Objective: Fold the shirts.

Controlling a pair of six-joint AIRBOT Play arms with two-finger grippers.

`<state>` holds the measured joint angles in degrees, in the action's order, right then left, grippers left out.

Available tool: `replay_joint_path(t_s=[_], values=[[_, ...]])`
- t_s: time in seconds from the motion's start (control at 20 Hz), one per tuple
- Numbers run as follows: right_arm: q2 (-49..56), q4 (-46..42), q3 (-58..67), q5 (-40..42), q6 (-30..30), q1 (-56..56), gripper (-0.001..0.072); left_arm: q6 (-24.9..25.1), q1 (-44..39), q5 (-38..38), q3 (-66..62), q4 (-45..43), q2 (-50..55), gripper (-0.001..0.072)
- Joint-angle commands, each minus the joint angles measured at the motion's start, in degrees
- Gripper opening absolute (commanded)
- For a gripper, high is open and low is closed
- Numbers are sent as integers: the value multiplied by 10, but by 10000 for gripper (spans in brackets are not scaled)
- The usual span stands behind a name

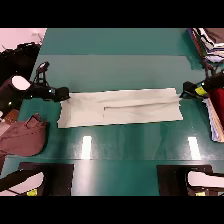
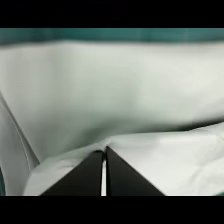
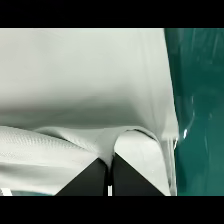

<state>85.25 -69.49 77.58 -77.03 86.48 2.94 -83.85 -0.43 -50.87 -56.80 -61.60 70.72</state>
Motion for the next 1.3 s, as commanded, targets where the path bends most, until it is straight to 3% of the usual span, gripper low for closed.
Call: replay_joint_path(t_s=[0.0,0.15,0.2,0.25,0.3,0.5,0.55,0.6,0.65,0.7,0.9,1.05,1.25], values=[[78,25,86,4,0,-4,16,3,0,60,-38,-1,41,28],[100,26,123,4,0,-4,24,2,0,76,-41,-1,41,30],[104,26,130,4,0,-2,215,0,0,74,-41,0,41,157],[105,27,132,4,0,3,409,-3,0,68,-42,6,41,430],[103,37,132,-3,-12,11,418,-2,0,47,-49,6,41,550],[98,56,119,-78,-67,75,418,-1,0,-54,-82,17,37,540],[98,55,107,-87,-76,92,419,-1,0,-64,-83,27,36,498],[98,60,87,-86,-83,110,462,5,0,-71,-82,40,36,234],[99,76,64,-82,-96,124,501,19,-4,-71,-82,48,36,35],[99,103,35,-72,-114,143,532,21,-12,-67,-82,51,36,28],[119,210,-49,-35,-167,171,530,12,-78,-19,-82,55,39,28],[142,235,-60,-28,-181,143,529,-12,-130,36,-83,62,49,27],[153,235,-41,-21,-187,86,391,-15,-188,63,-122,64,101,27]])
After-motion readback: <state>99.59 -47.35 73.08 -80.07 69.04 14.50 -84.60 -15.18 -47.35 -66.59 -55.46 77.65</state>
